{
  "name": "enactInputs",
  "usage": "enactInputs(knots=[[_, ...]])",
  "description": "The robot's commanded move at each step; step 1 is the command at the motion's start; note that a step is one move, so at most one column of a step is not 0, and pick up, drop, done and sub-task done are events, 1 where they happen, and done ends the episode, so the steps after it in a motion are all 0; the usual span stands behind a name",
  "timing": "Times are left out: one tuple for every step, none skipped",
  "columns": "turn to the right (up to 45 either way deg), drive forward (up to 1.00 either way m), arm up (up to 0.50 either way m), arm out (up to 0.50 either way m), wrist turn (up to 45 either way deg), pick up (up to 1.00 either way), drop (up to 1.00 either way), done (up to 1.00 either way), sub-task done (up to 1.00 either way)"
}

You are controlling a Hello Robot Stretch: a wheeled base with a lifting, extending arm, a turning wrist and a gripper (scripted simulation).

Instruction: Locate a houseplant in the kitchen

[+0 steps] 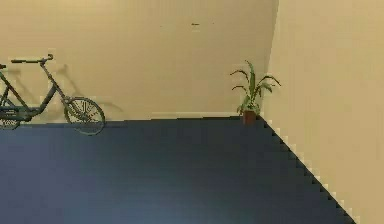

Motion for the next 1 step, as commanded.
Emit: enactInputs(knots=[[0.0,1.00,0.00,0.00,0.0,0.00,0.00,0.00,0.00]])
